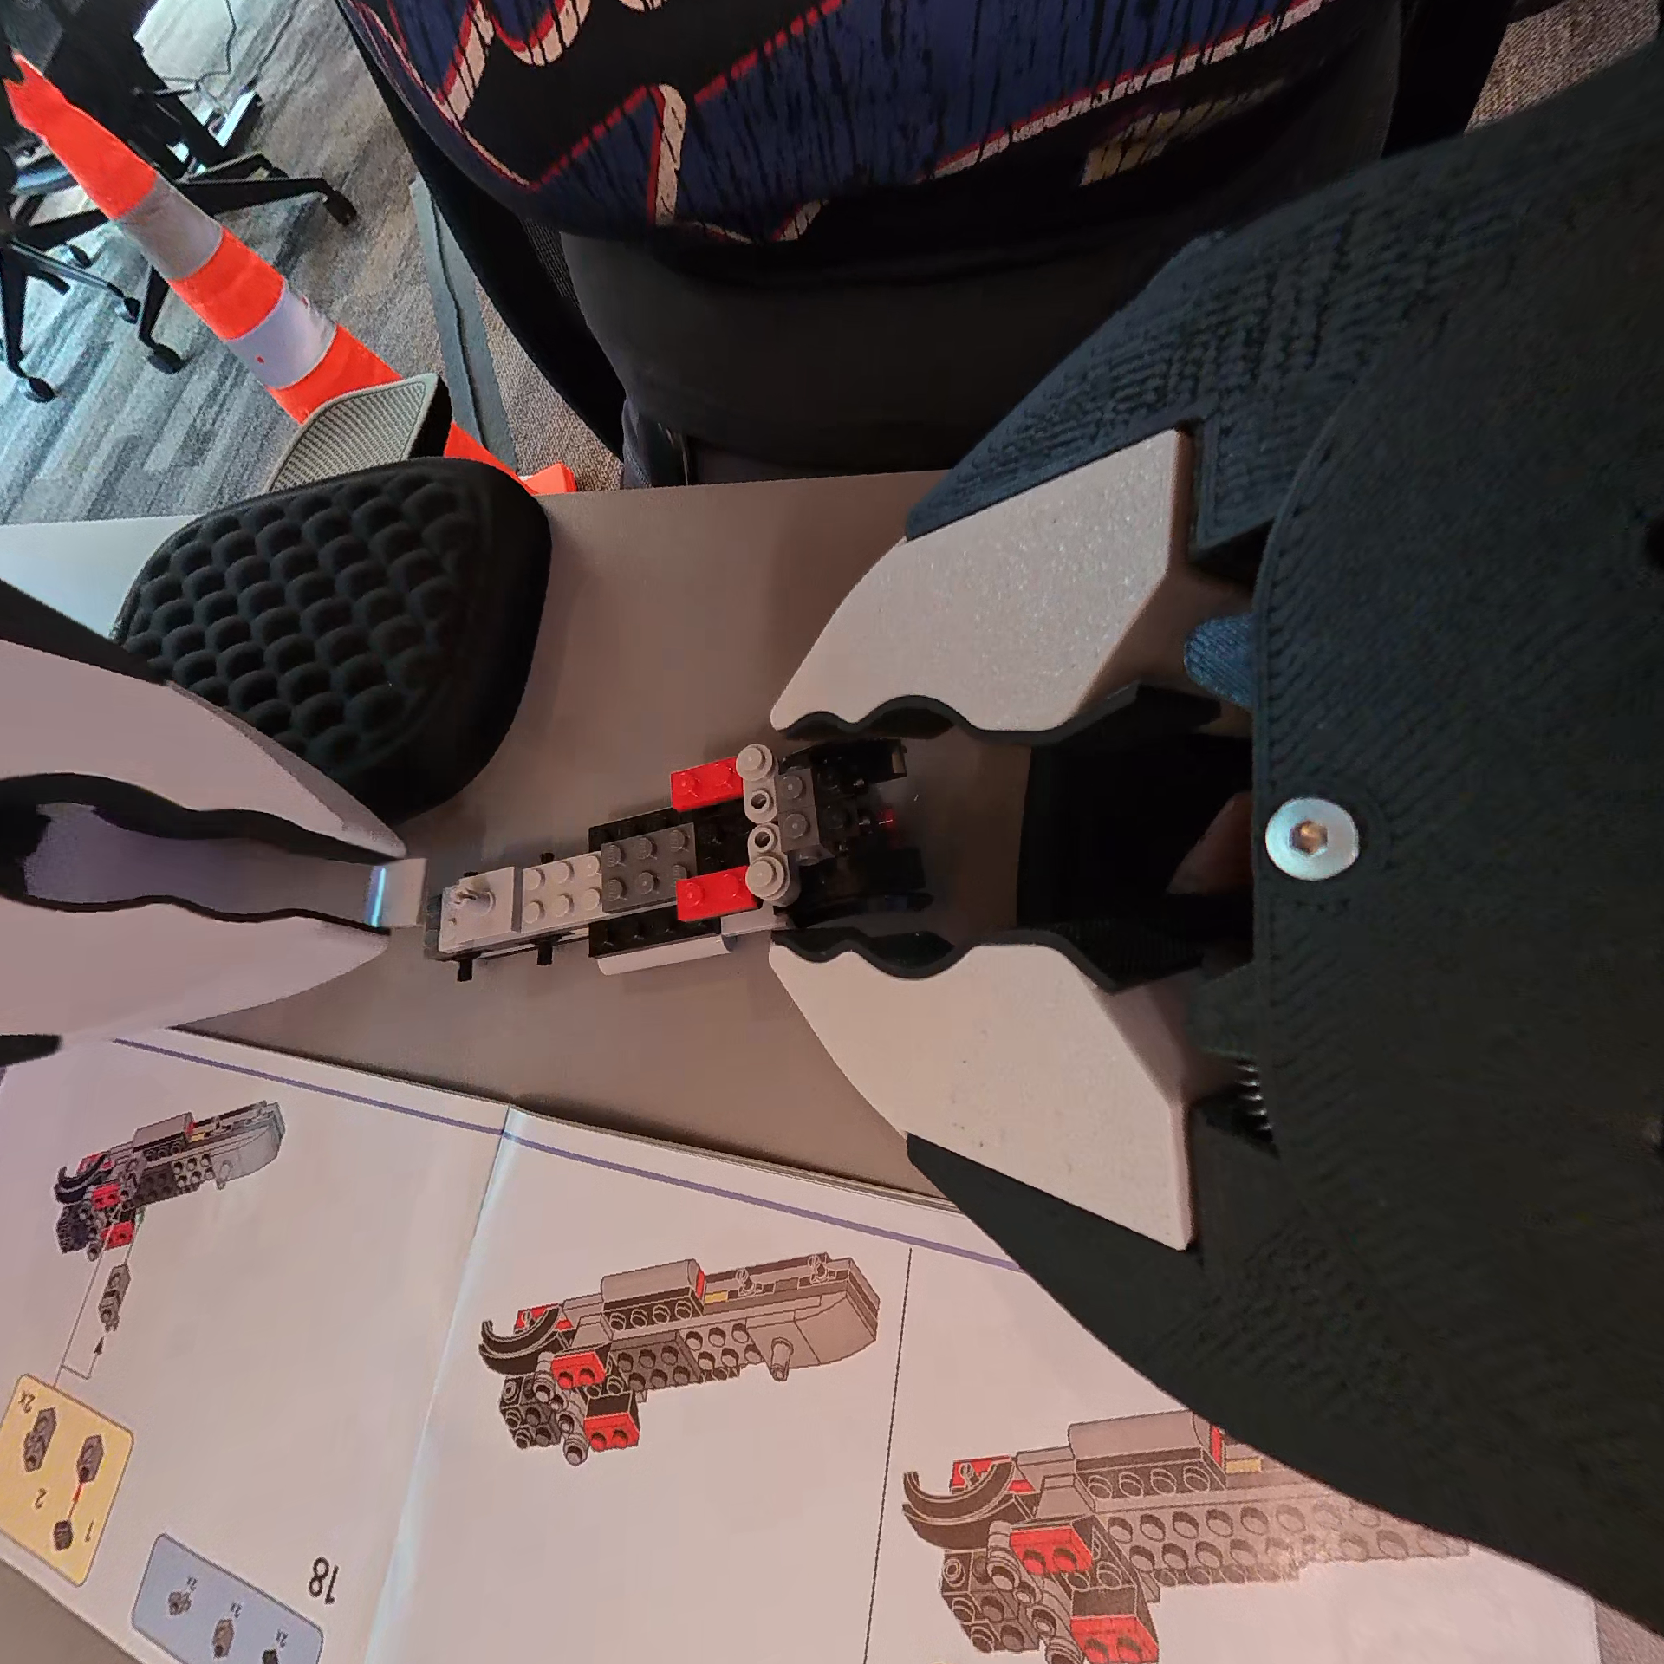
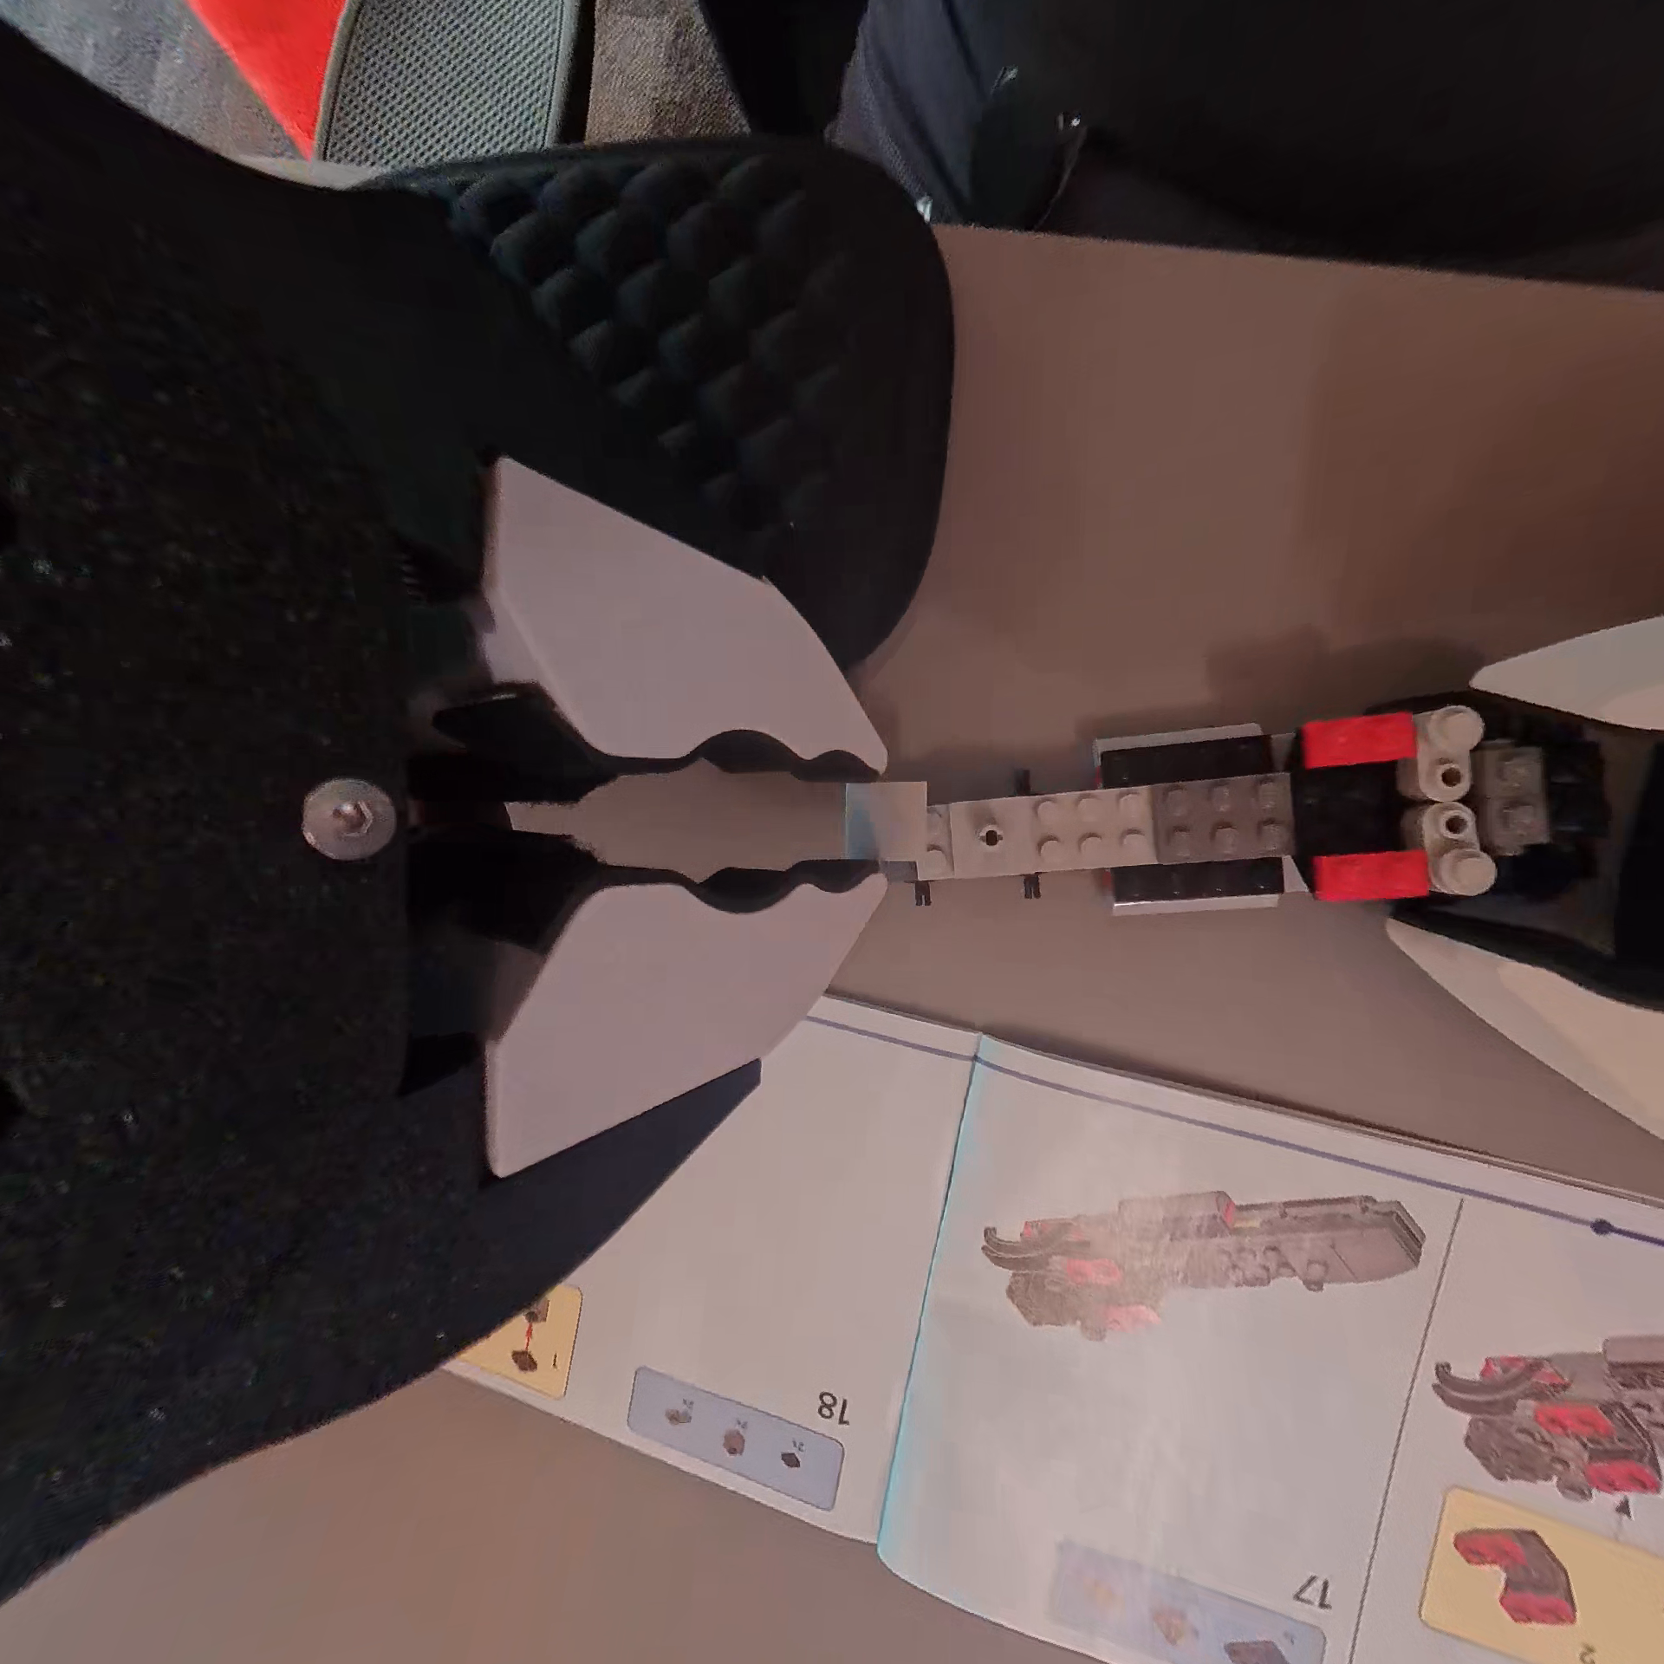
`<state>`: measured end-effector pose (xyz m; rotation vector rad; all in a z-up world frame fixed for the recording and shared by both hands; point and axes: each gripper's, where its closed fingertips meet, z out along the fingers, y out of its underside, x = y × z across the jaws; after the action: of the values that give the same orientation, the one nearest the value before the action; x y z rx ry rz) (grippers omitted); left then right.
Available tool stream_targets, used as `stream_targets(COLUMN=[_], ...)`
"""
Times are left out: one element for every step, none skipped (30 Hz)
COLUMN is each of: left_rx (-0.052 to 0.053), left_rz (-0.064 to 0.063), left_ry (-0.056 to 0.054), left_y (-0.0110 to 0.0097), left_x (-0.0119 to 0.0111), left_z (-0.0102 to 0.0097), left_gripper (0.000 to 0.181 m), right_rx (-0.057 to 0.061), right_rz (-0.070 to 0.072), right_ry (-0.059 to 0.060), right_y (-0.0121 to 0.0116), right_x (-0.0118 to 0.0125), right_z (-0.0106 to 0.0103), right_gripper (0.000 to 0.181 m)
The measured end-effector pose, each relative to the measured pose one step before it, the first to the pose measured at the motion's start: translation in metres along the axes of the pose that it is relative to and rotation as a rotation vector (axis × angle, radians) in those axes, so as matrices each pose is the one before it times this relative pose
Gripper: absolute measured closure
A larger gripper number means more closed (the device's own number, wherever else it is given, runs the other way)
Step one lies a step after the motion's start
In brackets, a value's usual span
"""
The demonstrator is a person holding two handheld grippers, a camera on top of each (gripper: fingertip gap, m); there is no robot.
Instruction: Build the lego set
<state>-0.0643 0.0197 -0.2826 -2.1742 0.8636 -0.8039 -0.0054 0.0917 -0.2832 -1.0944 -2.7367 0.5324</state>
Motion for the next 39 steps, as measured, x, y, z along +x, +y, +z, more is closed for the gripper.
stream_targets(left_rx=[0.0000,-0.0001,-0.0003,-0.0003,-0.0001,-0.0002,-0.0006,-0.0007,-0.0009,-0.0012,-0.0016,-0.0022,-0.0029,-0.0032,-0.0026,-0.0011,0.0001,0.0001,-0.0001,-0.0001,-0.0001,-0.0001,-0.0002,-0.0003,-0.0007,-0.0009,-0.0004,0.0001,0.0002,0.0001,0.0000,0.0000,0.0001,0.0001,0.0000,-0.0001,0.0000,0.0000,0.0000], left_rz=[0.0002,0.0003,0.0003,0.0003,0.0002,0.0001,0.0002,0.0005,0.0005,0.0006,0.0008,0.0010,0.0013,0.0014,0.0014,0.0012,0.0002,-0.0006,-0.0003,0.0005,0.0007,0.0005,0.0003,0.0003,0.0003,0.0005,0.0006,-0.0001,-0.0007,-0.0005,0.0000,-0.0001,-0.0006,-0.0005,-0.0002,-0.0001,-0.0002,-0.0001,-0.0001], left_ry=[-0.0004,-0.0003,0.0000,-0.0001,-0.0005,-0.0008,-0.0011,-0.0011,-0.0012,-0.0014,-0.0016,-0.0018,-0.0021,-0.0024,-0.0020,-0.0011,-0.0002,0.0003,0.0001,-0.0003,-0.0005,-0.0004,-0.0003,-0.0005,-0.0006,-0.0006,-0.0006,0.0001,0.0006,0.0005,0.0001,0.0000,0.0004,0.0003,0.0000,0.0001,0.0001,0.0001,0.0000], left_y=[0.00008,0.00001,0.00001,0.00009,-0.00003,0.00003,0.00008,0.00006,0.00012,0.00009,0.00018,0.00017,0.00034,0.00035,0.00024,0.00003,0.00004,0.00000,-0.00004,0.00008,-0.00004,-0.00002,-0.00002,0.00006,0.00012,0.00004,0.00002,0.00002,0.00001,-0.00007,0.00004,-0.00001,-0.00007,0.00002,0.00000,0.00002,-0.00004,-0.00006,0.00000], left_x=[-0.00010,-0.00006,0.00003,0.00004,-0.00001,-0.00011,-0.00007,-0.00012,-0.00010,-0.00010,-0.00011,-0.00017,-0.00012,-0.00011,-0.00009,-0.00005,0.00004,-0.00002,-0.00004,0.00000,0.00005,-0.00002,0.00000,0.00005,-0.00006,0.00001,-0.00005,-0.00004,0.00006,0.00002,-0.00005,0.00001,0.00001,0.00001,0.00002,0.00002,0.00000,-0.00006,0.00001], left_z=[0.00006,-0.00001,0.00005,-0.00005,0.00007,-0.00002,0.00016,0.00002,0.00014,0.00006,0.00016,0.00022,0.00027,0.00032,0.00023,0.00014,-0.00003,0.00010,0.00003,-0.00005,-0.00003,0.00006,0.00006,0.00001,0.00008,0.00008,0.00004,-0.00006,-0.00005,0.00004,-0.00007,0.00000,0.00004,-0.00006,0.00000,-0.00001,-0.00013,0.00004,0.00000], left_gripper=[0.141,0.141,0.142,0.142,0.142,0.142,0.142,0.142,0.142,0.143,0.143,0.143,0.143,0.143,0.143,0.143,0.143,0.143,0.143,0.143,0.143,0.143,0.143,0.143,0.143,0.143,0.143,0.143,0.143,0.143,0.143,0.143,0.143,0.143,0.143,0.143,0.143,0.143,0.143], right_rx=[-0.0139,-0.0118,-0.0072,-0.0028,-0.0020,-0.0028,-0.0061,-0.0109,-0.0107,-0.0047,0.0012,0.0003,-0.0030,-0.0055,-0.0030,0.0007,-0.0004,-0.0012,-0.0021,-0.0029,-0.0028,-0.0029,-0.0035,-0.0041,-0.0015,0.0004,-0.0001,0.0012,0.0018,0.0020,0.0017,0.0010,0.0017,0.0023,0.0028,0.0033,0.0040,0.0039,0.0040], right_rz=[-0.0098,-0.0073,-0.0081,-0.0097,-0.0095,-0.0076,-0.0072,-0.0072,-0.0079,-0.0079,-0.0058,-0.0026,-0.0006,-0.0005,-0.0014,-0.0021,-0.0020,-0.0012,0.0002,0.0008,-0.0001,-0.0009,-0.0007,-0.0017,-0.0025,0.0002,0.0009,0.0020,0.0029,0.0024,0.0021,0.0036,0.0028,0.0020,0.0034,0.0045,0.0040,0.0034,0.0020], right_ry=[0.0027,0.0013,0.0016,0.0020,-0.0009,0.0014,0.0004,-0.0021,-0.0012,0.0018,-0.0032,-0.0063,-0.0036,-0.0038,-0.0066,-0.0055,-0.0018,-0.0037,-0.0044,-0.0039,-0.0032,-0.0030,-0.0049,-0.0057,-0.0008,0.0004,-0.0022,-0.0020,-0.0017,-0.0017,-0.0015,-0.0009,-0.0012,0.0001,0.0006,-0.0009,-0.0028,0.0000,0.0008], right_y=[0.00045,0.00038,-0.00025,-0.00092,-0.00080,-0.00078,-0.00015,0.00069,0.00072,0.00005,-0.00070,-0.00062,-0.00017,0.00031,0.00004,-0.00044,-0.00019,-0.00014,0.00005,0.00014,0.00009,0.00027,0.00015,0.00023,-0.00017,-0.00021,-0.00007,0.00003,-0.00008,-0.00004,-0.00014,0.00005,-0.00008,-0.00011,-0.00004,-0.00008,-0.00007,-0.00002,-0.00016], right_x=[0.00061,0.00060,0.00070,0.00058,0.00020,0.00059,0.00049,0.00009,0.00019,0.00071,-0.00002,-0.00014,0.00035,0.00031,-0.00014,-0.00009,0.00044,0.00008,-0.00005,-0.00009,0.00000,-0.00007,-0.00051,-0.00068,0.00008,0.00033,0.00009,0.00000,-0.00003,-0.00007,0.00000,0.00003,-0.00010,0.00006,0.00015,-0.00013,-0.00036,0.00010,0.00010], right_z=[0.00116,0.00088,0.00078,0.00048,0.00034,0.00021,0.00032,0.00042,0.00040,0.00026,0.00005,-0.00009,0.00010,0.00039,0.00033,0.00017,0.00016,0.00022,0.00013,0.00029,0.00041,0.00056,0.00067,0.00073,0.00041,-0.00014,0.00001,0.00003,-0.00003,-0.00003,-0.00002,0.00001,-0.00003,0.00000,-0.00012,0.00001,-0.00007,-0.00020,-0.00025], right_gripper=[0.165,0.165,0.165,0.165,0.165,0.165,0.165,0.165,0.165,0.165,0.165,0.165,0.165,0.165,0.165,0.165,0.165,0.165,0.165,0.165,0.165,0.165,0.165,0.165,0.165,0.165,0.165,0.165,0.165,0.165,0.165,0.165,0.165,0.165,0.165,0.165,0.165,0.165,0.165])
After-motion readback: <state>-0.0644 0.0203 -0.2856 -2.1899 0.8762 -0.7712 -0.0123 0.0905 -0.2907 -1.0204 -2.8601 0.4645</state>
